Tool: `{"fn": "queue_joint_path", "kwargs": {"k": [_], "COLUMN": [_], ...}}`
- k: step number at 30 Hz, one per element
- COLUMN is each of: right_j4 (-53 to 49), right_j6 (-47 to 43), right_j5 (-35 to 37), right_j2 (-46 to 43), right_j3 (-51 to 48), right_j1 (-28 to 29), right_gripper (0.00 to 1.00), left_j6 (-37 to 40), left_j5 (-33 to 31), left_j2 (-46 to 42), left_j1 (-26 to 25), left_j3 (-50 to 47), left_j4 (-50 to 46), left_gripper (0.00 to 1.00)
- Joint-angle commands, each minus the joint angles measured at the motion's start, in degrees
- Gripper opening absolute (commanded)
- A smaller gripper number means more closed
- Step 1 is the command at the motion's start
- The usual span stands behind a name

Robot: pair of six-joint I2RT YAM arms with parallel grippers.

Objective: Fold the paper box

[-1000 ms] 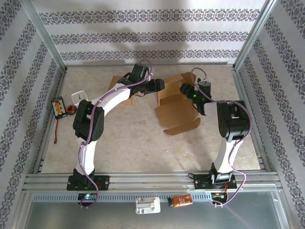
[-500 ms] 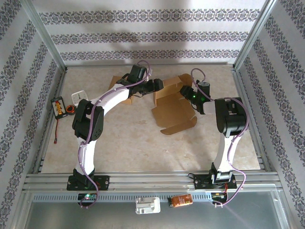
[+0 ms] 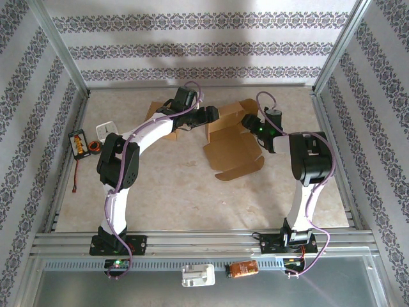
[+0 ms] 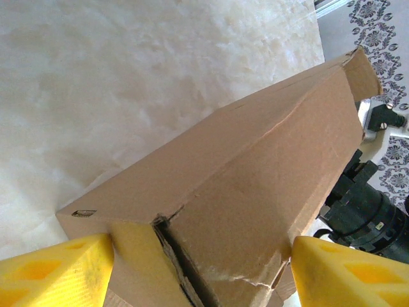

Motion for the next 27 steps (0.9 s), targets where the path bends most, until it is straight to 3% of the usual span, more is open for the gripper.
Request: {"fn": "queue_joint_path", "kwargs": {"k": [1, 8, 14, 27], "right_j4": [-0.09, -0.36, -0.44, -3.57], "right_j6": [1.17, 1.69, -0.74, -13.5], "right_j5": [-1.59, -3.21, -2.79, 0.71], "right_j2": [2.01, 3.89, 2.31, -5.5], "right_j3": [2.14, 3.45, 2.09, -2.44], "right_j1": [0.91, 1.36, 1.9, 7.24], "right_gripper": [0.64, 0.54, 0.28, 0.18], "left_j6": [-0.14, -0.14, -0.41, -0.75], "left_j5": [0.38, 0.57, 0.58, 0.88], "left_j2": [-2.08, -2.08, -2.08, -0.94], "left_j1": [0.79, 0.84, 0.97, 1.62], "left_j3": [-0.87, -1.15, -1.07, -0.59], "left_j4": [1.59, 1.59, 1.43, 1.29], "left_gripper": [0.73, 0.73, 0.73, 0.73]}}
